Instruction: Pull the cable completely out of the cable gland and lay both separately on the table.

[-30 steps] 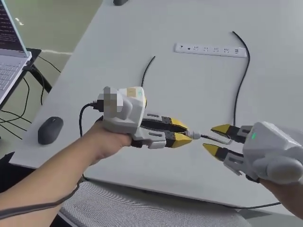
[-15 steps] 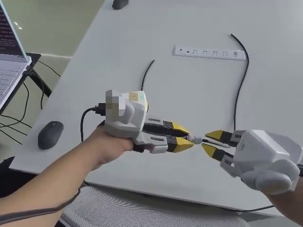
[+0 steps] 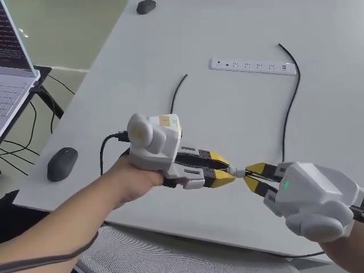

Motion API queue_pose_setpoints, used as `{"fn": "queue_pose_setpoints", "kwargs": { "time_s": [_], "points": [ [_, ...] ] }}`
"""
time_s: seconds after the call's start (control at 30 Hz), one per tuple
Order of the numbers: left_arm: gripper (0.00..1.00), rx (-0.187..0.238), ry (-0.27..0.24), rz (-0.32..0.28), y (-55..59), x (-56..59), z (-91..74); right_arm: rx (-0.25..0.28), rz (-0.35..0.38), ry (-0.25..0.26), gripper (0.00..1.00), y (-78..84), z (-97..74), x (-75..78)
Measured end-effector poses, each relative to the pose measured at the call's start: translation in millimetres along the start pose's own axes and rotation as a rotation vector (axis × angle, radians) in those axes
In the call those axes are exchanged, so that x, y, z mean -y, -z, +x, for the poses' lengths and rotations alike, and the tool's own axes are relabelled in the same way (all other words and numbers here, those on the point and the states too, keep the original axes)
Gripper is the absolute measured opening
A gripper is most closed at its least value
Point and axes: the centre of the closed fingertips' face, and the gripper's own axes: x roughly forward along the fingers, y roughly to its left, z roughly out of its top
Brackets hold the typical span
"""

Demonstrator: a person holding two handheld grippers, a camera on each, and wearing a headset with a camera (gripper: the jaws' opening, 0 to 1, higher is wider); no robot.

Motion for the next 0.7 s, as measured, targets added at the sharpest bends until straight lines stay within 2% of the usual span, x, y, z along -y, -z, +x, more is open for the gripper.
{"fn": "queue_pose_setpoints", "kwargs": {
  "time_s": [0.43, 0.7],
  "points": [
    [0.15, -0.01, -0.007, 0.011, 1.8, 3.1, 1.9, -0.018, 0.003, 0.009, 0.0, 8.4, -2.1, -0.5],
    [0.15, -0.009, -0.011, 0.007, 0.4, 6.4, 1.2, -0.026, 0.044, 0.015, 0.0, 14.7, -2.1, 2.0]
  ]
}}
